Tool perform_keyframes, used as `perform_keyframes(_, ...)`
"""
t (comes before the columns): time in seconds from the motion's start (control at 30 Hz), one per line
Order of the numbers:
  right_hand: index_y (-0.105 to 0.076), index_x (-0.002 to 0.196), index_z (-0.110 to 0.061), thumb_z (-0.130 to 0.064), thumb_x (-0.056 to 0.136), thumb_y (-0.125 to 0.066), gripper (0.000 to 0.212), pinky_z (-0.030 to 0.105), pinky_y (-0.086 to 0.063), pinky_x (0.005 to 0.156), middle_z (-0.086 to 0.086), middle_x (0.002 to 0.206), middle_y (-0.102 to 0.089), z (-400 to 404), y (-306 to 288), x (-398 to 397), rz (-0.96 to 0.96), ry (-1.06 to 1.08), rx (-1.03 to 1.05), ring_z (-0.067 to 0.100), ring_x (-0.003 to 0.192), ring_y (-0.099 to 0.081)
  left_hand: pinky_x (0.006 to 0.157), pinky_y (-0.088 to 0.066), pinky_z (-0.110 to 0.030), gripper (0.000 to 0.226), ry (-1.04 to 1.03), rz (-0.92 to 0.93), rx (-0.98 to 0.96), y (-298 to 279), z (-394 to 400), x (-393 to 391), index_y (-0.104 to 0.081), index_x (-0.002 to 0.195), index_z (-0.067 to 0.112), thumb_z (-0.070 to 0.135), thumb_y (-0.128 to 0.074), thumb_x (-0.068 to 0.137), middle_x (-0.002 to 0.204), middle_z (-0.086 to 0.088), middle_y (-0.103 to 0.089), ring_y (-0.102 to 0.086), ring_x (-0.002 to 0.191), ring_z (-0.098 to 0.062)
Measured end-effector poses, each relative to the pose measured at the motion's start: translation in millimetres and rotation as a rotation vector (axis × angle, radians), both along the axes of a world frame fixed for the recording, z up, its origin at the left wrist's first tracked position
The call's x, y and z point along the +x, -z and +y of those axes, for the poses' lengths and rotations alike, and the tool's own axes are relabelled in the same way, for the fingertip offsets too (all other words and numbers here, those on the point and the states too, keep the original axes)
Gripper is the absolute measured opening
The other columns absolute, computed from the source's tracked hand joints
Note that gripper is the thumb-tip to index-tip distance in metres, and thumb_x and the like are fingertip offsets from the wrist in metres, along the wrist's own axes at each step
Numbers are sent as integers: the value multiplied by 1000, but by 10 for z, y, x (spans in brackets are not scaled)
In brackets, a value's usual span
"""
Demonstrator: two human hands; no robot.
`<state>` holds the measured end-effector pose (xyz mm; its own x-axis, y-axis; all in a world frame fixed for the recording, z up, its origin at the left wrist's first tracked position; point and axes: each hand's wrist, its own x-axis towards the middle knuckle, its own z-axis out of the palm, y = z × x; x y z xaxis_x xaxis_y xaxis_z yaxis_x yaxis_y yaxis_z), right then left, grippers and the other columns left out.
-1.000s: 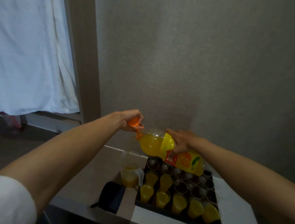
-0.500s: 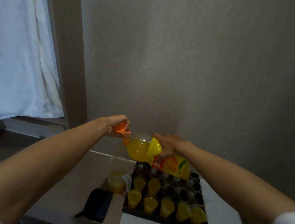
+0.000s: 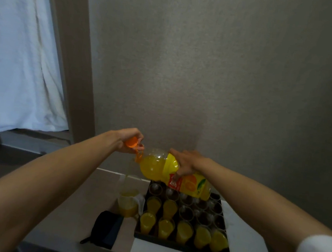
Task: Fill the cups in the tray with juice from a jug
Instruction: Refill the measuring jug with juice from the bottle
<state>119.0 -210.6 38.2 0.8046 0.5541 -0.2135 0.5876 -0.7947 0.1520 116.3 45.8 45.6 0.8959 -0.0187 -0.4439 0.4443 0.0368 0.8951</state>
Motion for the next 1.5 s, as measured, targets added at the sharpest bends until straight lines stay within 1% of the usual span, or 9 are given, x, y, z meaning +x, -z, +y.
perform_keyframes(0.13, -20, 158, -25, -58, 78, -80, 105, 36, -45, 79, 10, 128, -63, 20, -6, 1, 13, -5, -3, 35, 114, -62, 79, -51, -30, 11, -2, 0, 2, -54, -33, -74, -45, 60, 5, -5, -44, 60, 78, -14, -51, -60, 69, -24)
perform_keyframes(0.3, -17, 159, -26, -58, 80, -79, 105, 37, -41, 80, 9, 128, -63, 36, -11, -9, 16, -3, 3, 35, 116, -61, 62, -57, -27, 34, -33, 13, -13, -59, 7, -80, -47, 54, 3, -4, -39, 86, 78, -14, -51, -60, 70, -23)
perform_keyframes(0.43, -17, 159, -26, -58, 80, -79, 106, 39, -47, 85, 10, 132, -62, 42, -18, -7, 6, -2, -4, 35, 117, -61, 75, -50, -30, 36, -19, 16, -48, -63, 8, -77, -45, 50, 6, -6, -37, 83, 77, -12, -46, -55, 69, -24)
perform_keyframes(0.7, -16, 159, -26, -58, 79, -79, 107, 37, -47, 80, 9, 129, -64, 42, -17, 16, -5, -8, -11, 34, 114, -62, 72, -45, -29, 22, 11, 6, -29, -101, -26, -125, -39, 56, 9, -8, -38, 69, 75, -9, -41, -51, 68, -24)
perform_keyframes(0.9, -21, 156, -26, -57, 78, -81, 104, 37, -44, 78, 9, 124, -65, 39, -15, 4, 3, -3, -3, 34, 111, -63, 76, -46, -28, 32, -35, 14, -26, -76, -27, -104, -43, 54, 6, -7, -35, 81, 71, -12, -45, -53, 67, -23)
perform_keyframes(1.03, -19, 158, -27, -58, 79, -80, 105, 37, -44, 76, 9, 124, -64, 24, -17, 0, 3, -1, -13, 33, 110, -63, 73, -44, -29, 31, -9, 5, -3, -101, -43, -146, -42, 55, 8, -6, -35, 81, 73, -11, -45, -52, 68, -23)
perform_keyframes(1.17, -20, 157, -26, -55, 79, -81, 103, 37, -45, 75, 7, 122, -64, 13, -6, -7, 9, -5, -3, 32, 109, -63, 72, -43, -29, 16, 18, -1, -30, -102, -66, -162, -40, 59, 11, -5, -42, 60, 73, -9, -40, -49, 67, -23)
perform_keyframes(1.33, -20, 158, -26, -54, 80, -81, 103, 36, -44, 77, 7, 124, -63, -13, -1, -9, 34, 2, 8, 31, 110, -62, 53, -48, -27, 17, 46, 1, -40, -89, -83, -171, -36, 59, 12, -4, -42, 60, 74, -7, -35, -45, 60, -23)
perform_keyframes(1.5, -15, 161, -26, -57, 80, -79, 108, 36, -45, 79, 9, 132, -62, -11, 23, 7, 32, 3, -3, 33, 115, -61, 68, -45, -29, 15, 23, -3, -18, -130, -119, -216, -40, 62, 11, -4, -43, 59, 75, -9, -40, -50, 66, -23)
